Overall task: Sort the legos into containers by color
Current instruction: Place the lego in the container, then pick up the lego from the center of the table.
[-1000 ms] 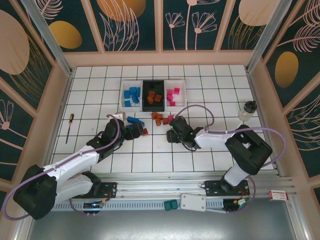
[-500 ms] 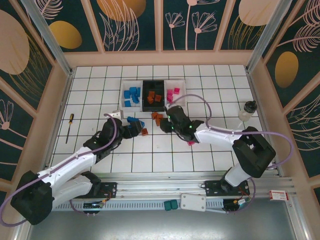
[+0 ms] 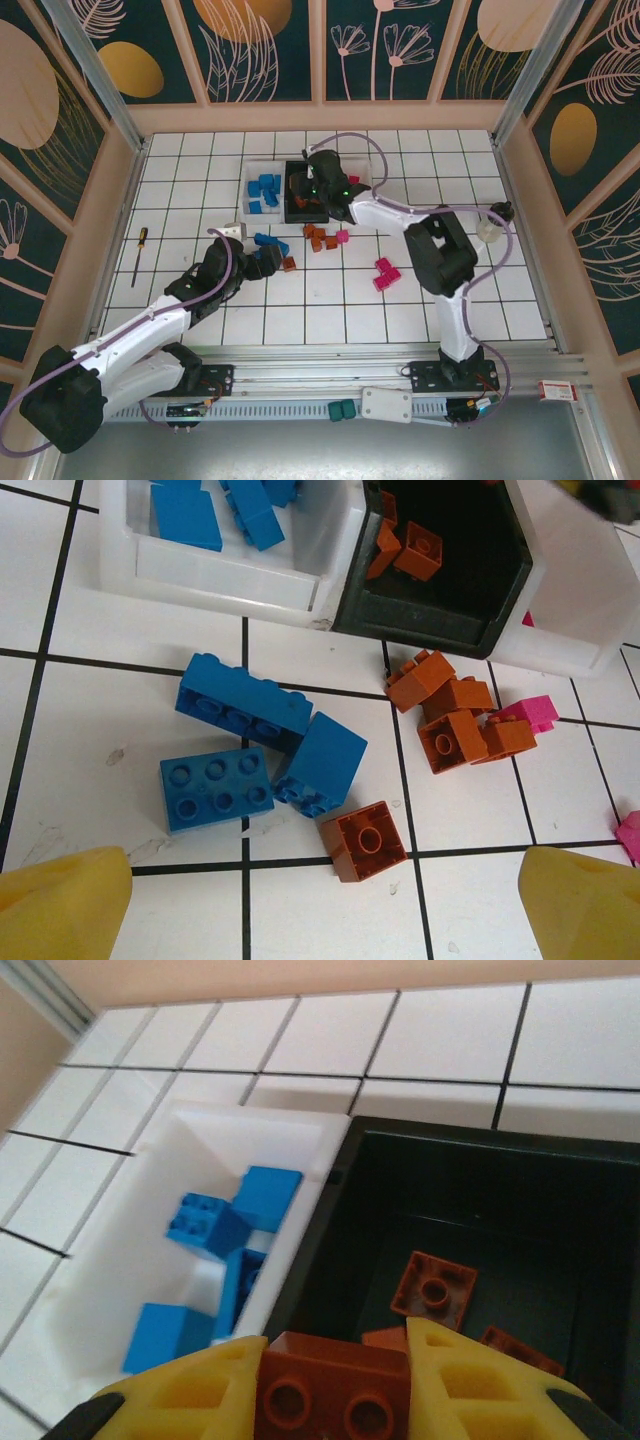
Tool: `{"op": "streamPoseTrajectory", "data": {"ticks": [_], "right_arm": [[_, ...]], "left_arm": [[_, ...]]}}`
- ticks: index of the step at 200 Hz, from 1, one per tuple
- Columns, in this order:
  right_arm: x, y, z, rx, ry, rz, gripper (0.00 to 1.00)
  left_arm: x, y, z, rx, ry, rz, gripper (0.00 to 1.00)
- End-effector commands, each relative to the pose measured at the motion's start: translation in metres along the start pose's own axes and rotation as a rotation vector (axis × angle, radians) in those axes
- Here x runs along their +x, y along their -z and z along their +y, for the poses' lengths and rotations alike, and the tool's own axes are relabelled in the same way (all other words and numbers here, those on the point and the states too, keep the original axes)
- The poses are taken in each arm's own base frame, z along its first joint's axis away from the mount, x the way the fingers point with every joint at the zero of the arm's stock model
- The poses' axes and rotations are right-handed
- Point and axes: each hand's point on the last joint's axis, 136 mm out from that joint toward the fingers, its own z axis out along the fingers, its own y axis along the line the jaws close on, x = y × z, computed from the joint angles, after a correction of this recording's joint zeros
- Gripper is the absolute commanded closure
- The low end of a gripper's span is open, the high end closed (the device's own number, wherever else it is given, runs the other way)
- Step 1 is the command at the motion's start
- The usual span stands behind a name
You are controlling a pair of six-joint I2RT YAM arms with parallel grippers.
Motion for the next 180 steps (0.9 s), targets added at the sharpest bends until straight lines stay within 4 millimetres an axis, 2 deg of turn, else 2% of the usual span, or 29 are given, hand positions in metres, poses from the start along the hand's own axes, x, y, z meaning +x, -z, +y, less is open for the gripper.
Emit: {"op": "streamPoseTrajectory", "data": {"ticks": [1,20,38,69,89,111,148,180], "right_arm": [[-0.019,-0.010,-0.006,0.025,0.001,-0.011,0.62],[-0.029,-0.012,-0.003,0.012,-0.005,-0.026,0.43],[-0.042,-0.002,0.002,0.003,-0.004,-0.057,0.35],[-0.052,0.034,0.006,-0.027,-0.020,-0.110,0.33],[-0.041,0.056,0.002,-0.039,-0.037,-0.121,0.33],[-0.025,0.077,-0.003,-0.044,-0.052,-0.121,0.33],[-0.009,0.105,-0.013,-0.035,-0.064,-0.125,0.32],[-0.005,0.121,-0.018,-0.026,-0.064,-0.137,0.32]], "left_arm": [[0.003,0.003,0.001,0.002,-0.010,0.013,0.01],[0.007,0.002,-0.001,0.017,-0.025,0.032,0.02],[0.009,0.001,-0.002,0.023,-0.031,0.047,0.04],[0.021,-0.004,-0.015,0.022,-0.074,0.083,0.13],[0.036,-0.014,-0.028,0.031,-0.092,0.116,0.18],[0.049,-0.027,-0.030,0.027,-0.071,0.135,0.25],[0.055,-0.051,-0.031,-0.003,-0.082,0.142,0.24],[0.057,-0.074,-0.040,-0.012,-0.089,0.157,0.31]]}}
